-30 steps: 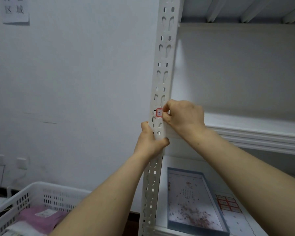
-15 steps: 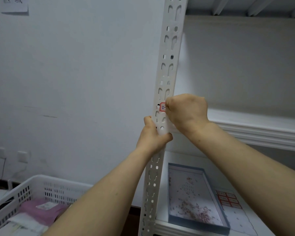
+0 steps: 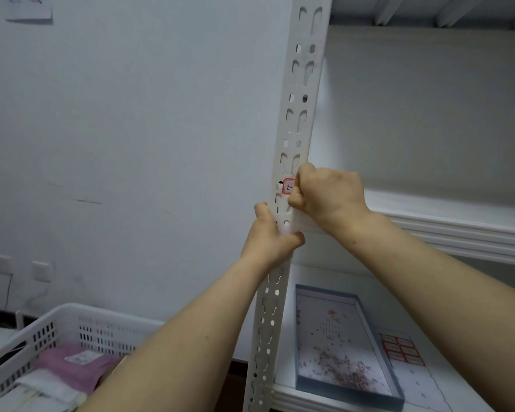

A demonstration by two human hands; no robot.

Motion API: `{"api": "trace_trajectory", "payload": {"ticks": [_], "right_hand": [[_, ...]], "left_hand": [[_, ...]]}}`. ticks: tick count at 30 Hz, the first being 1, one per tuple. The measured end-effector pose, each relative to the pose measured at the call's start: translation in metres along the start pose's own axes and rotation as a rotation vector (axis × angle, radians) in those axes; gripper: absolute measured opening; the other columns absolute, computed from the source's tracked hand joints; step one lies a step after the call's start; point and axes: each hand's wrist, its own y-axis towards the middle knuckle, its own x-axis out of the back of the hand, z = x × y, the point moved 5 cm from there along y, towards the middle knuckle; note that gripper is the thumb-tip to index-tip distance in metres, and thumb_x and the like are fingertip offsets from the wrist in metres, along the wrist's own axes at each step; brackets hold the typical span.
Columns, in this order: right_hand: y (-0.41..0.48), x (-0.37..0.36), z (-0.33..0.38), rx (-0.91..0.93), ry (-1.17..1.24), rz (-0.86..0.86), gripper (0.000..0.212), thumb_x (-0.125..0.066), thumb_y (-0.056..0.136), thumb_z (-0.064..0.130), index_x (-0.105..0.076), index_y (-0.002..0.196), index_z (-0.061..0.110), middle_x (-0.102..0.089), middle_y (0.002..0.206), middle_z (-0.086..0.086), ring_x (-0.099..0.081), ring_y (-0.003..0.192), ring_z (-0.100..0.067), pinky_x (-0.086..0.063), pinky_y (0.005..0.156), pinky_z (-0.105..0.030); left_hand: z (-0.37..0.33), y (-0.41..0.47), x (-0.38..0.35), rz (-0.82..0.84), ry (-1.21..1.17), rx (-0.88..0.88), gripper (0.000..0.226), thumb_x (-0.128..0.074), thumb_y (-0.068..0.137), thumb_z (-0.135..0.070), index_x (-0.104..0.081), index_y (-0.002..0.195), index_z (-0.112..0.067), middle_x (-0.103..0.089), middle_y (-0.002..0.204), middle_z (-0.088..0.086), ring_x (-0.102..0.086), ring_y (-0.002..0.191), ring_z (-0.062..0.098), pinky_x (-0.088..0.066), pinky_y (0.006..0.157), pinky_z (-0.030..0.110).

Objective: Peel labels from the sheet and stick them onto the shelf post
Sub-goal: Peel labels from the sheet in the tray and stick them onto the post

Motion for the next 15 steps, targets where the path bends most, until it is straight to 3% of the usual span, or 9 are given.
{"api": "trace_trajectory", "payload": {"ticks": [3, 7, 12, 14, 15], "right_hand": [[-0.005, -0.002, -0.002, 0.001, -0.001, -0.034, 0.025, -0.047, 0.090, 0.027, -0.052, 0.108, 0.009, -0.068, 0.095, -0.008, -0.062, 0.087, -0.029, -0.019, 0.049, -0.026], [-0.018, -0.005, -0.016, -0.098, 0.155, -0.110, 0.022, -0.051, 0.088, 0.030, -0.058, 0.104, 0.017, -0.069, 0.091, -0.002, -0.062, 0.086, -0.027, -0.029, 0.060, -0.027], [-0.019, -0.001, -0.018, -0.069, 0.302, -0.118, 0.020, -0.051, 0.092, 0.035, -0.063, 0.106, 0.025, -0.070, 0.088, 0.003, -0.062, 0.090, -0.022, -0.029, 0.062, -0.026], [-0.016, -0.002, -0.017, -0.040, 0.266, -0.182, 0.019, -0.054, 0.092, 0.034, -0.067, 0.102, 0.024, -0.070, 0.082, 0.000, -0.065, 0.082, -0.024, -0.032, 0.059, -0.025], [-0.016, 0.000, -0.015, -0.013, 0.227, -0.267, 0.016, -0.059, 0.087, 0.032, -0.071, 0.092, 0.023, -0.069, 0.071, -0.001, -0.066, 0.069, -0.026, -0.033, 0.053, -0.023]], "left_hand": [[0.001, 0.000, -0.001, 0.001, -0.008, 0.004, 0.050, -0.066, 0.072, -0.021, -0.029, 0.104, -0.016, -0.056, 0.083, 0.002, -0.057, 0.071, 0.023, -0.052, 0.065, 0.038], [0.001, -0.001, -0.001, -0.011, -0.011, -0.003, 0.053, -0.066, 0.070, -0.021, -0.030, 0.108, -0.018, -0.059, 0.093, 0.003, -0.062, 0.083, 0.027, -0.057, 0.071, 0.044], [0.000, -0.001, -0.001, -0.023, 0.001, 0.006, 0.053, -0.066, 0.069, -0.021, -0.030, 0.108, -0.017, -0.058, 0.092, 0.003, -0.062, 0.083, 0.029, -0.057, 0.071, 0.048], [0.000, -0.002, -0.001, -0.022, 0.004, 0.011, 0.054, -0.065, 0.068, -0.022, -0.030, 0.108, -0.017, -0.059, 0.093, 0.004, -0.062, 0.083, 0.029, -0.057, 0.070, 0.048], [0.000, -0.002, -0.001, -0.020, 0.006, 0.016, 0.054, -0.065, 0.067, -0.024, -0.030, 0.108, -0.017, -0.059, 0.093, 0.004, -0.062, 0.082, 0.029, -0.057, 0.070, 0.049]]}}
